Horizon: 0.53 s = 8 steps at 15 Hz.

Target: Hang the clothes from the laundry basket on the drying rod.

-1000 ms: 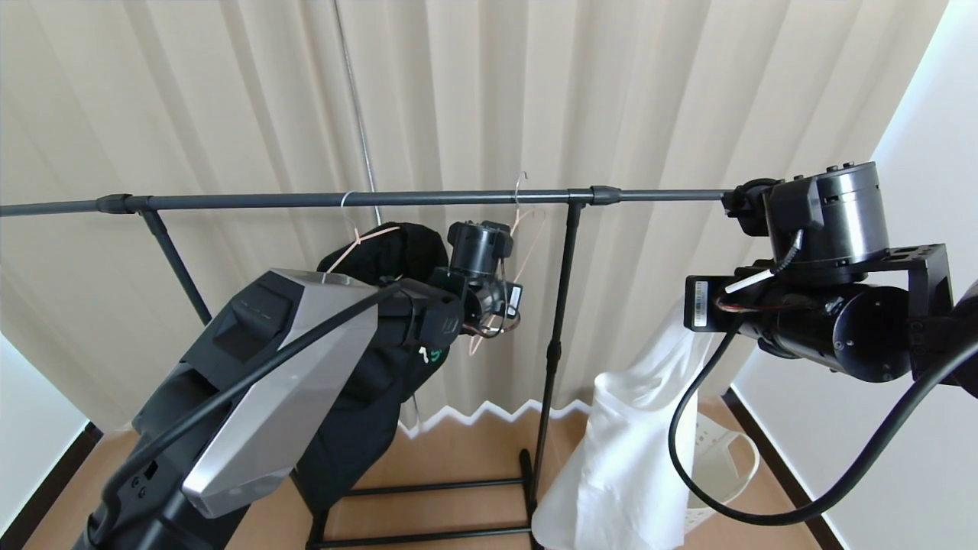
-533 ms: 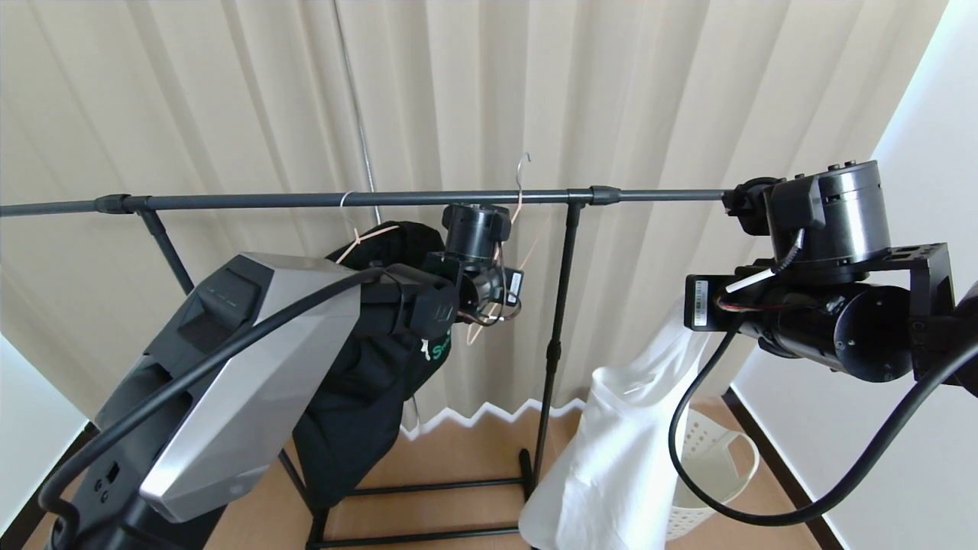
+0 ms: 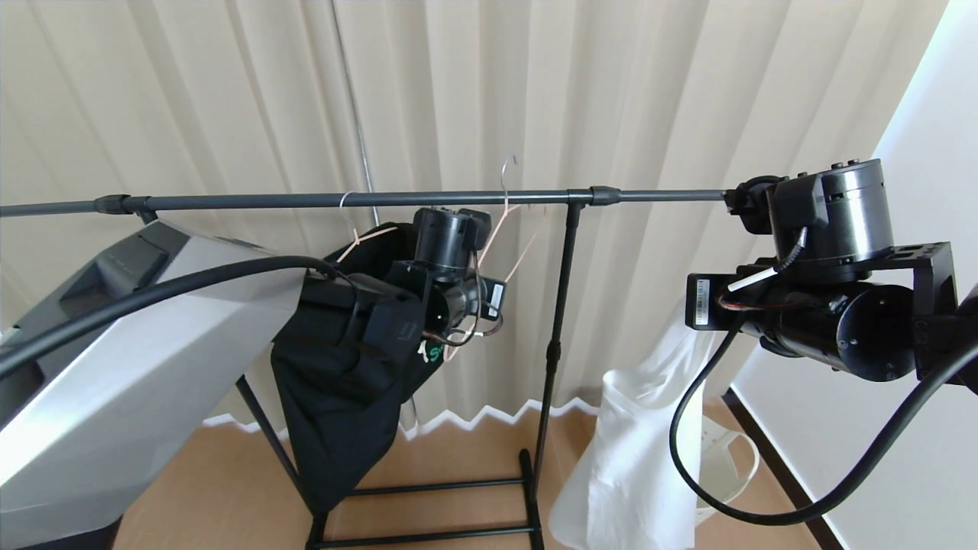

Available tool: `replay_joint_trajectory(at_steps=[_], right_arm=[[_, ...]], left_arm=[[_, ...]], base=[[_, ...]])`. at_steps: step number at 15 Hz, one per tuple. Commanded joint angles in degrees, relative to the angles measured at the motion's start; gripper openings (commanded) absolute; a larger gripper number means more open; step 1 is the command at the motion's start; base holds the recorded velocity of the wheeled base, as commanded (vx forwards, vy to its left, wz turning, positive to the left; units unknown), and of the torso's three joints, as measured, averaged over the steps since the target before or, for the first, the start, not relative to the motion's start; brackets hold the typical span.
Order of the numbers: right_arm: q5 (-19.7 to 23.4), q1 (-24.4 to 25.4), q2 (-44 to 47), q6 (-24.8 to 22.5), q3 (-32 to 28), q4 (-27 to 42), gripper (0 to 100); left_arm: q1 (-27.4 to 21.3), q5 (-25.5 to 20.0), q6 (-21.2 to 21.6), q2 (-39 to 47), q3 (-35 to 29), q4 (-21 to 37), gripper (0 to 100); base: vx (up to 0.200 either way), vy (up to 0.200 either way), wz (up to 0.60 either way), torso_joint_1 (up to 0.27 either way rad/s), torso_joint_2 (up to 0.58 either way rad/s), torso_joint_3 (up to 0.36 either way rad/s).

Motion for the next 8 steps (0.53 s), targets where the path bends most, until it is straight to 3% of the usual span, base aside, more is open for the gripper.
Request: replay_joint_trajectory(at_steps=[1, 5, 8], right_arm=[[0.0, 0.0, 0.0, 0.0, 0.0, 0.0, 0], [0.0, 0.0, 0.0, 0.0, 0.1, 0.0, 0], [0.0, 0.0, 0.0, 0.0, 0.1, 0.0, 0]], left_arm=[[0.0, -0.4, 0.2, -6.7, 8.3, -3.1, 0], [0.0, -0.8, 0.1, -10.1, 13.8, -5.5, 0], [0.1, -4.2, 0.2, -17.1, 22.5, -6.8, 0]], base=[[0.000, 0.000, 0.00, 0.000, 0.00, 0.000], [0.000, 0.000, 0.00, 0.000, 0.00, 0.000], [0.000, 0.000, 0.00, 0.000, 0.00, 0.000]])
